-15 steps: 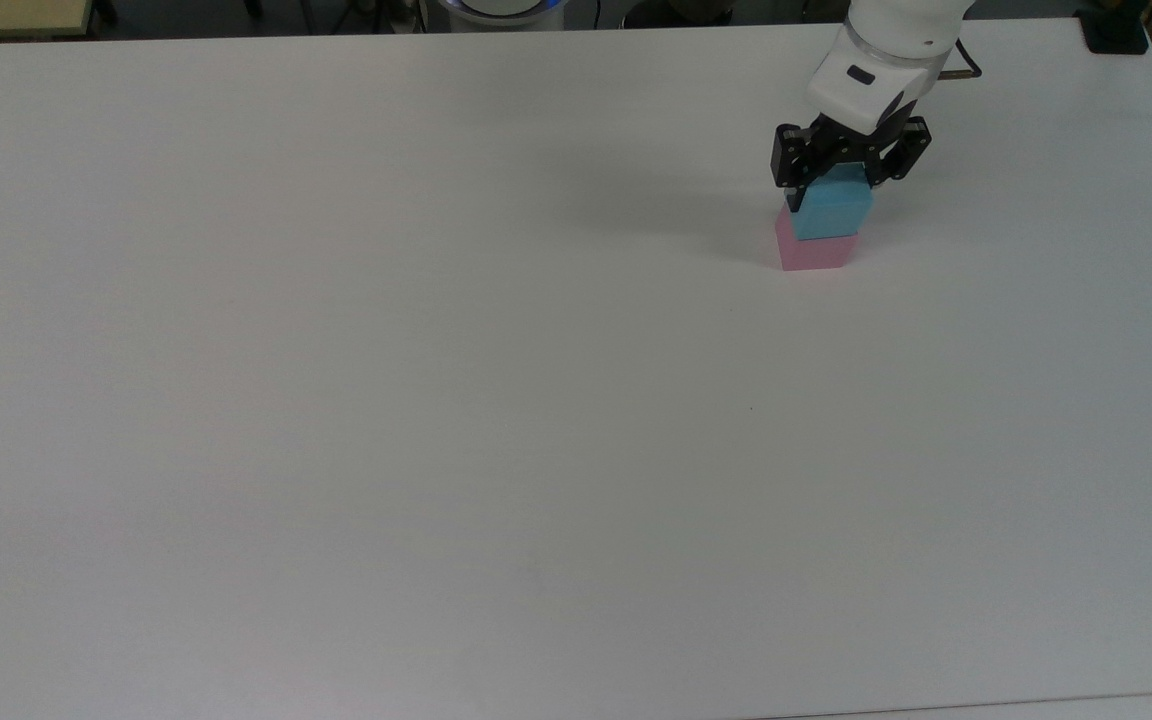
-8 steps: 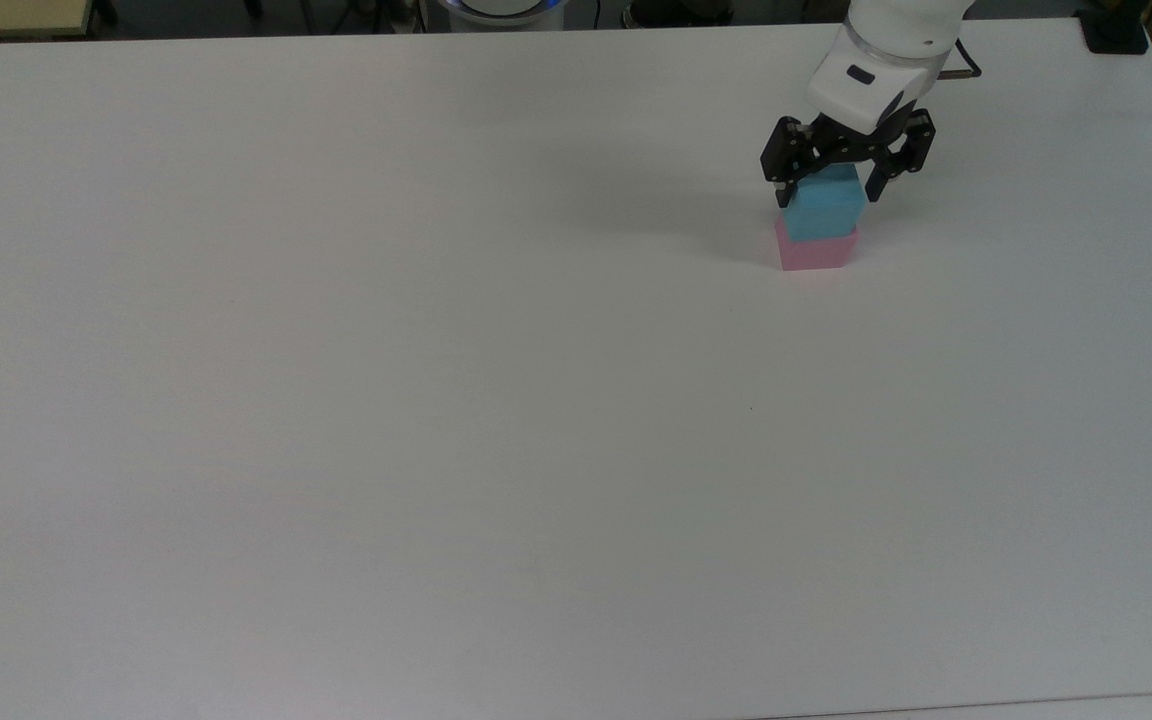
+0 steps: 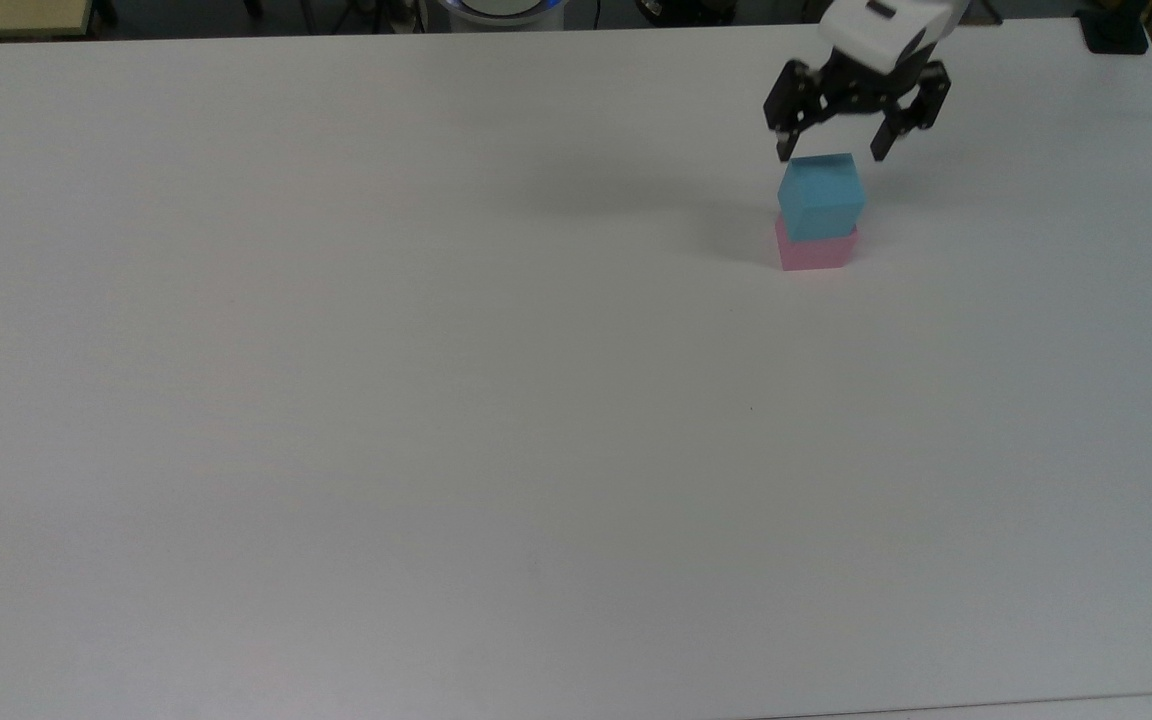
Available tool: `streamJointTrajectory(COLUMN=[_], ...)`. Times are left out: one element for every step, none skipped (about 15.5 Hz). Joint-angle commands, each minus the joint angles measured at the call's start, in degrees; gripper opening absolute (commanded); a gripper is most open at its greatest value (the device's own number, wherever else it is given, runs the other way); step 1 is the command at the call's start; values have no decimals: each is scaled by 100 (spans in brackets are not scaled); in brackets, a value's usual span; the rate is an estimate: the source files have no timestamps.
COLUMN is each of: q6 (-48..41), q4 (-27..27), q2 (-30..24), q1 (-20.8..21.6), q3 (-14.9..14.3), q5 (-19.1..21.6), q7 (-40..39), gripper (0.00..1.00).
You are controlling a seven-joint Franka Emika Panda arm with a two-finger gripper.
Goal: Put blue cube on pink cube
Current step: 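Open the gripper and raise it away from the stacked cubes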
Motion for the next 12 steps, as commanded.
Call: streamJointTrajectory(q6=[-1019,-1326,-1608,-1863,-2153,-2460,-2663,-2718,-2718,-2727,-2762,-2858], q4=[648,859,1070,1281,1509,1686,1783,1801,1802,1802,1793,1793], q2=[-346,-416,-477,-548,-601,-627,-680,-715,-750,-838,-899,-961], q1=[57,39,-5,-31,-31,-66,-136,-241,-364,-539,-733,-935], q3=[-22,-40,-48,-75,-92,-101,-110,-127,-128,-128,-136,-171], q5=[209,315,455,596,675,685,694,694,702,729,764,834], q7=[-116,-308,-528,-730,-889,-995,-1057,-1127,-1241,-1442,-1688,-1951], gripper=[100,100,100,100,100,100,100,100,100,100,100,100])
